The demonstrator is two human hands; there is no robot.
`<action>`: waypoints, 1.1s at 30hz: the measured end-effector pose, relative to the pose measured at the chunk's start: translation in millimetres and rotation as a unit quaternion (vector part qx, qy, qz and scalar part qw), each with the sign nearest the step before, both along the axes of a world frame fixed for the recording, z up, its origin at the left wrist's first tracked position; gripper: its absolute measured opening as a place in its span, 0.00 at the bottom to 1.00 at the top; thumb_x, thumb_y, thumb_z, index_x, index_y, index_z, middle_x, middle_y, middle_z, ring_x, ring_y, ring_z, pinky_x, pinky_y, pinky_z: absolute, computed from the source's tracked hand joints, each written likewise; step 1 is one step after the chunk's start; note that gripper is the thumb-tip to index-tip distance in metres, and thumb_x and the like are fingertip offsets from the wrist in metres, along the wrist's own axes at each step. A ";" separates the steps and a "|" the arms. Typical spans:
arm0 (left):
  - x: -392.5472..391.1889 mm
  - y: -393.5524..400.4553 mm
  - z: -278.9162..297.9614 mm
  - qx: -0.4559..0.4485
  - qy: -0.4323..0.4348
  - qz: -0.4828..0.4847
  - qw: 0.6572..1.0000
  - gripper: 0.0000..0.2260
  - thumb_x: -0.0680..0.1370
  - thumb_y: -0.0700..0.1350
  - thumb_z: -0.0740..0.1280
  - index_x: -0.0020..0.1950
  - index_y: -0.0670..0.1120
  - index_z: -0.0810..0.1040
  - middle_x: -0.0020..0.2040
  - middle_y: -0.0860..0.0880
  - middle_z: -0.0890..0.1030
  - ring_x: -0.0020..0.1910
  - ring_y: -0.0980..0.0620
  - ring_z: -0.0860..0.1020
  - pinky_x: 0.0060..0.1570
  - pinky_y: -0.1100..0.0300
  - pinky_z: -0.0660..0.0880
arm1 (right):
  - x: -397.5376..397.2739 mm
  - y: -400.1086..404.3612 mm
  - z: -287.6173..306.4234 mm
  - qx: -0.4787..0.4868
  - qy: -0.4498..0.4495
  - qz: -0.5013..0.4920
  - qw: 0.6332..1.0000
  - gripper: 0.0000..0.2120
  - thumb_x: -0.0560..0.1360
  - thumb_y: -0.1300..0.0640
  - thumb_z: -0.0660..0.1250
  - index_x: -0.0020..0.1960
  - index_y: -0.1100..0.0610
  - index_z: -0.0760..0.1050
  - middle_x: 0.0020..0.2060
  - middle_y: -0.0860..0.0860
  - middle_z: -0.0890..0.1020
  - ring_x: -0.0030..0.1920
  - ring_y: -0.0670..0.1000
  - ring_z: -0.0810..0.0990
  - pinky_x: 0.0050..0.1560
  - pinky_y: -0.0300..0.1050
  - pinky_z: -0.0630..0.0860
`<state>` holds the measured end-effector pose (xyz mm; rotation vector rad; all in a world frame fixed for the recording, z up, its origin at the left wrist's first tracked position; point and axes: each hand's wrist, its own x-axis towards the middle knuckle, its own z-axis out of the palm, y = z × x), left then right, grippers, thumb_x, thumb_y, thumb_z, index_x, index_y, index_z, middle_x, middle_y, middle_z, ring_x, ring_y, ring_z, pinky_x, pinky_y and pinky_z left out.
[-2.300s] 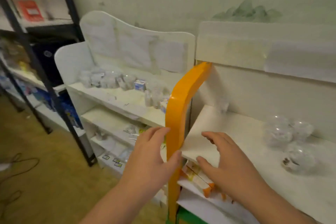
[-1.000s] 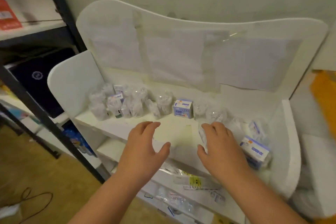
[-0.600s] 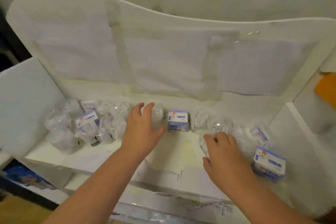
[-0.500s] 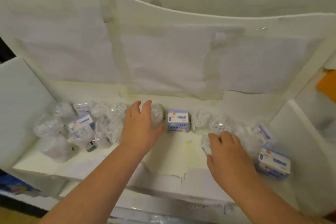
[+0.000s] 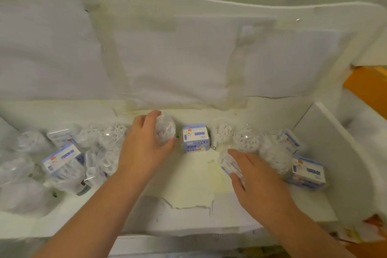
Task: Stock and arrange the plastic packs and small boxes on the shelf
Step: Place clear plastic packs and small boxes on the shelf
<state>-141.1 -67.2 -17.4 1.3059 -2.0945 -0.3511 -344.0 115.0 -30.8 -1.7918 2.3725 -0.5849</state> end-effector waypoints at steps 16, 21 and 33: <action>-74.9 192.7 73.1 -0.043 0.088 -0.096 0.991 0.32 0.65 0.64 0.71 0.67 0.64 0.65 0.56 0.63 0.63 0.47 0.75 0.69 0.42 0.73 0.64 | -43.2 177.3 36.1 -0.130 -0.139 -0.020 0.982 0.21 0.78 0.44 0.63 0.65 0.27 0.58 0.59 0.27 0.67 0.61 0.29 0.64 0.54 0.21 0.62; -129.9 301.1 84.0 -0.027 0.070 -0.172 0.982 0.31 0.64 0.68 0.68 0.64 0.69 0.62 0.57 0.65 0.63 0.53 0.79 0.66 0.44 0.74 0.63 | -87.0 288.5 38.3 -0.132 -0.148 -0.048 0.979 0.21 0.77 0.42 0.63 0.64 0.25 0.58 0.58 0.29 0.71 0.60 0.35 0.70 0.53 0.30 0.72; -289.8 469.8 80.0 0.000 0.028 -0.337 0.941 0.32 0.63 0.74 0.64 0.64 0.72 0.60 0.57 0.71 0.62 0.56 0.72 0.67 0.46 0.74 0.62 | -224.7 493.3 38.5 -0.170 -0.186 -0.247 0.936 0.21 0.76 0.46 0.66 0.61 0.26 0.62 0.57 0.27 0.71 0.55 0.32 0.74 0.40 0.31 0.75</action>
